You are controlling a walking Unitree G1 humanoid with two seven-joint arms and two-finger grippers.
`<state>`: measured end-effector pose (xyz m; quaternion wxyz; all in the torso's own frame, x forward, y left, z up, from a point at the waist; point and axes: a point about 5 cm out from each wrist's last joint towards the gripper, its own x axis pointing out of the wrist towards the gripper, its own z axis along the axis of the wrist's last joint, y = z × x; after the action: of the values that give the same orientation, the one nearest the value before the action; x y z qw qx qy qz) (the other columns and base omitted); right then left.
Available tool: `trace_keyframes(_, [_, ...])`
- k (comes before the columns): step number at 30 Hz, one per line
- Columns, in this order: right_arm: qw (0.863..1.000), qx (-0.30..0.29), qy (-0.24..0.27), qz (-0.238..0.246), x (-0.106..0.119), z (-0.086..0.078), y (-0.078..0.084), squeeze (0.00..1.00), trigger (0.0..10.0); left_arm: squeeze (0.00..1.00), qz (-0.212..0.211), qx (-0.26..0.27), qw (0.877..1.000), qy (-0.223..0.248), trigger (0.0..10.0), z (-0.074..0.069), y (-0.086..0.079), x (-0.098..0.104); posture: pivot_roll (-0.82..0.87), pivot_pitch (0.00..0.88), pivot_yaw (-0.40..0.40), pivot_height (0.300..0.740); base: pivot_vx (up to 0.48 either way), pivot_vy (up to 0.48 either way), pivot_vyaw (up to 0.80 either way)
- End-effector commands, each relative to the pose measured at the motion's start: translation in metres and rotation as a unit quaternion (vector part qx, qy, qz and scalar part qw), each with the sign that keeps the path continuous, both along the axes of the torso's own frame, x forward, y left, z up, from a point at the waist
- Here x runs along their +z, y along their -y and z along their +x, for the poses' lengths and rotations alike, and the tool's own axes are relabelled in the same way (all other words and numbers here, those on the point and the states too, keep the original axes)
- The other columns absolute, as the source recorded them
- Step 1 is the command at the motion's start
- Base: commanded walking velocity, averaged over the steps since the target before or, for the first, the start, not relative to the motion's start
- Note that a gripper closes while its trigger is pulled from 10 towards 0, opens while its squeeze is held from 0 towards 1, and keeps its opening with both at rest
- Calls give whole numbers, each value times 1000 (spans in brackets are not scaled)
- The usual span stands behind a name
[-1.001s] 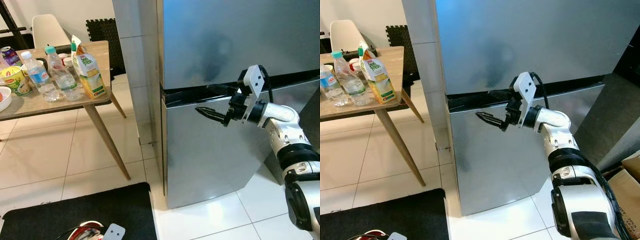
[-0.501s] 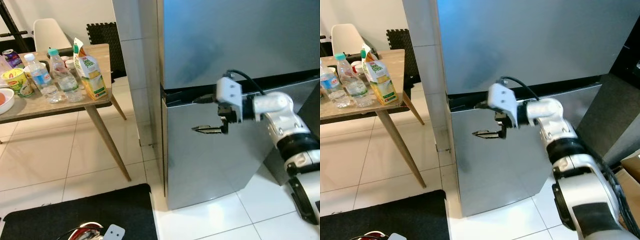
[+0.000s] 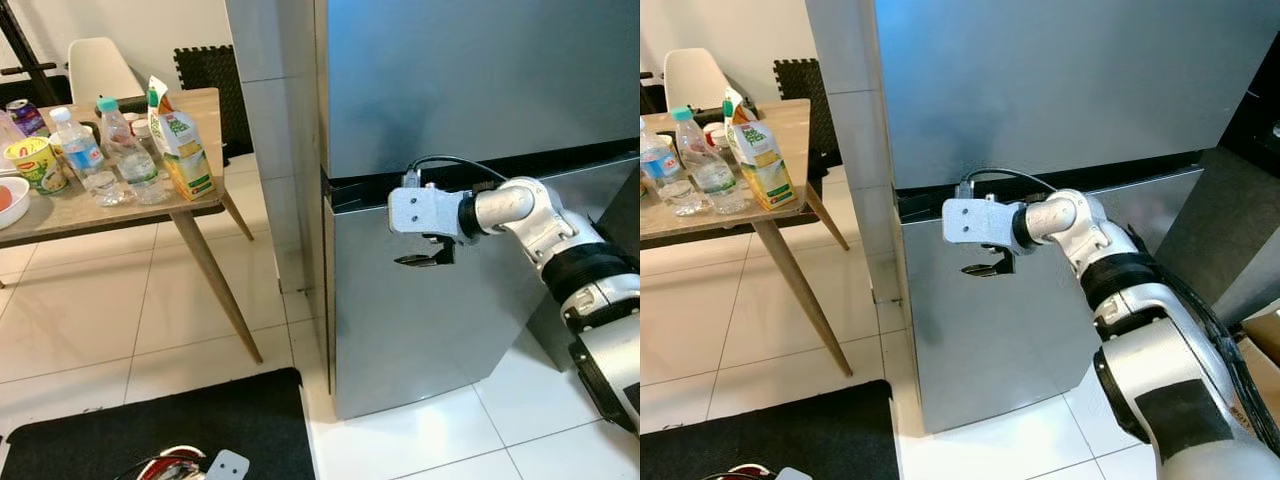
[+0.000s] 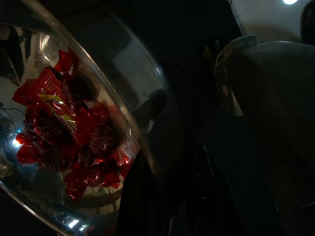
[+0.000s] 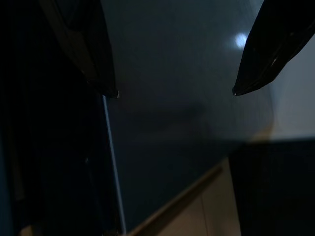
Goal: Restocking fridge
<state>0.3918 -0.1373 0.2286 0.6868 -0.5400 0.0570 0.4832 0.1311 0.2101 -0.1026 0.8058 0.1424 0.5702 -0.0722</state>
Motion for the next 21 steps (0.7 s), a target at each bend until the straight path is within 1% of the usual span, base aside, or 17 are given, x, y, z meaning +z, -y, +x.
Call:
trace_keyframes(1, [1000, 2, 11, -15, 2, 2, -2, 0, 10000, 0, -16, 6, 1000, -16, 10000, -8, 5, -3, -92, 0, -4, 740, 0, 0, 0])
trace_keyframes(3, [1000, 11, 6, -23, 0, 0, -2, 0, 10000, 0, -16, 6, 1000, -16, 10000, -8, 6, -3, -91, 0, -4, 740, 0, 0, 0])
trace_keyframes(9, [999, 32, 3, -9, 4, -2, -5, 0, 10000, 0, -15, 5, 1000, -15, 10000, -8, 5, -3, -92, 0, -4, 740, 0, 0, 0])
trace_keyframes(12, [996, 73, -10, 46, 14, -7, -13, 0, 10000, 0, -15, 4, 1000, -14, 10000, -7, 5, -3, -90, 0, -4, 740, 0, 0, 0])
trace_keyframes(14, [996, 73, -10, 46, 14, -7, -13, 0, 10000, 0, -15, 4, 1000, -14, 10000, -7, 5, -3, -90, 0, -4, 740, 0, 0, 0])
trace_keyframes(15, [995, 83, -14, 61, 17, -8, -16, 0, 10000, 0, -14, 4, 1000, -14, 10000, -7, 6, -3, -89, 0, -3, 740, 0, 0, 0])
trace_keyframes(16, [995, 83, -14, 61, 17, -8, -16, 0, 10000, 0, -14, 4, 1000, -14, 10000, -7, 6, -3, -89, 0, -3, 740, 0, 0, 0])
trace_keyframes(17, [994, 86, -13, 72, 19, -8, -18, 0, 10000, 0, -14, 3, 1000, -14, 10000, -7, 6, -3, -89, 0, -4, 740, 0, 0, 0])
trace_keyframes(19, [994, 83, -6, 77, 20, -6, -20, 0, 10000, 0, -14, 3, 1000, -14, 10000, -7, 6, -3, -89, 0, -4, 740, 0, 0, 0])
trace_keyframes(21, [994, 64, 16, 83, 21, -3, -24, 0, 10000, 0, -14, 2, 1000, -14, 10000, -7, 6, -3, -89, 0, -5, 740, 0, 0, 0])
